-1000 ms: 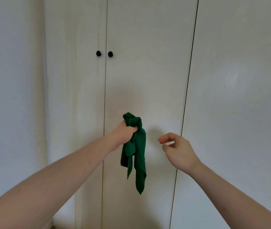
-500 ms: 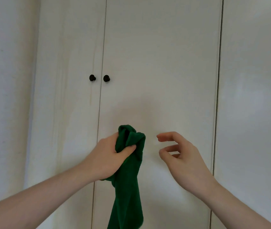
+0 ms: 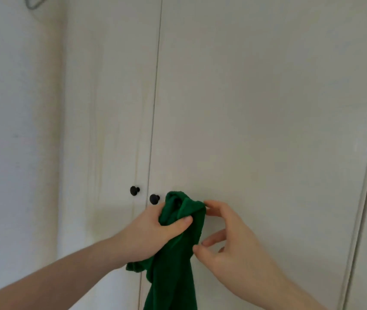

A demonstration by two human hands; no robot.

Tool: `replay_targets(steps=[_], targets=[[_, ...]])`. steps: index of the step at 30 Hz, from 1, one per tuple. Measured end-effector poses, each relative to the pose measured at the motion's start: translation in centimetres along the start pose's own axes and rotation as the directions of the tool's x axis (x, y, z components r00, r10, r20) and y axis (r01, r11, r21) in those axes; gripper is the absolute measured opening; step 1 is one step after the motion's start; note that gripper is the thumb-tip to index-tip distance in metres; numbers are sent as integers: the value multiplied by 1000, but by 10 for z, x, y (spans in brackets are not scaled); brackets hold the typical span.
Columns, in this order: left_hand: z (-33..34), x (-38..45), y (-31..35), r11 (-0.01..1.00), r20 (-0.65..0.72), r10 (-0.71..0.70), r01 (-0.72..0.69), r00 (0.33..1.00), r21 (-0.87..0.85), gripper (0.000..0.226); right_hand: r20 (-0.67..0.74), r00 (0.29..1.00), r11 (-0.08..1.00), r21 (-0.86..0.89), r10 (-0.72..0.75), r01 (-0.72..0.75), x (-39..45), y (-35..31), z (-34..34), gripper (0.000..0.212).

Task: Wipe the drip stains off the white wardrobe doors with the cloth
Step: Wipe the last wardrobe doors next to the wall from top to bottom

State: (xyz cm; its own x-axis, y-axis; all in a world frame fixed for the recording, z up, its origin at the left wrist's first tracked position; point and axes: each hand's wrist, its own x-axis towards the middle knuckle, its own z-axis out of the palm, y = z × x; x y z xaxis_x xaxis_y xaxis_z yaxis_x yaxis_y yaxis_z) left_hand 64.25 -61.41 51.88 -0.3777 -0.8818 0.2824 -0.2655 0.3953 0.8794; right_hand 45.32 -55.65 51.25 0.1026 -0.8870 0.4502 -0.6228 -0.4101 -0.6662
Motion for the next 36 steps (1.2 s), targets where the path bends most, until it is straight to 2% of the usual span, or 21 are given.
replay_targets(steps=[2, 6, 8, 10, 12, 15, 17, 19, 22, 23, 25, 27, 29, 31, 33, 36], targets=[[-20, 4, 38, 999, 56, -49, 50, 997, -19, 31, 19, 1000, 1000, 1, -4, 4, 19, -27, -24, 63], [-62, 11, 117, 987, 208, -154, 160, 966, -15, 39, 96, 995, 1000, 20, -10, 8, 55, -83, -72, 34], [-82, 13, 150, 984, 230, -177, 177, 957, 19, 43, 108, 994, 1000, 0, -15, 15, 70, -104, -91, 18], [-99, 14, 175, 984, 199, -178, 171, 964, 55, 43, 87, 996, 1000, -20, -20, 22, 83, -119, -108, 7], [-115, 14, 191, 982, 131, -177, 167, 975, 82, 39, 36, 999, 999, -24, -21, 22, 93, -130, -120, 9], [-145, 16, 207, 978, -34, -144, 148, 989, 150, 25, -24, 999, 999, -32, -41, 40, 106, -149, -134, 13], [-164, 17, 211, 959, -168, -81, 123, 982, 255, 20, -49, 996, 997, -14, -77, 77, 115, -161, -139, 16], [-182, 16, 209, 881, -249, 32, 91, 968, 464, 15, -70, 992, 994, 6, -105, 106, 125, -174, -139, 19], [-202, 15, 200, 658, -267, 226, 55, 937, 751, 18, -90, 986, 989, 12, -142, 144, 138, -191, -134, 20], [-208, 15, 197, 586, -281, 290, 62, 915, 808, 24, -97, 983, 988, 7, -153, 155, 144, -195, -130, 20], [-217, 17, 194, 510, -355, 382, 126, 853, 851, 36, -119, 979, 986, 3, -168, 169, 154, -203, -122, 20], [-221, 19, 195, 549, -472, 360, 226, 805, 805, 42, -136, 976, 984, 29, -168, 173, 162, -209, -115, 22], [-228, 24, 190, 657, -551, 278, 262, 787, 707, 35, -173, 972, 984, 57, -157, 169, 175, -217, -104, 21], [-234, 29, 185, 807, -541, 154, 211, 826, 552, 31, -206, 968, 984, 76, -145, 164, 187, -226, -94, 21], [-240, 31, 181, 931, -469, 29, 147, 883, 334, 30, -226, 965, 983, 93, -135, 159, 199, -234, -83, 22], [-255, 38, 171, 1000, -444, -13, 19, 896, 9, 24, -259, 959, 977, 142, -116, 157, 219, -249, -63, 23]])
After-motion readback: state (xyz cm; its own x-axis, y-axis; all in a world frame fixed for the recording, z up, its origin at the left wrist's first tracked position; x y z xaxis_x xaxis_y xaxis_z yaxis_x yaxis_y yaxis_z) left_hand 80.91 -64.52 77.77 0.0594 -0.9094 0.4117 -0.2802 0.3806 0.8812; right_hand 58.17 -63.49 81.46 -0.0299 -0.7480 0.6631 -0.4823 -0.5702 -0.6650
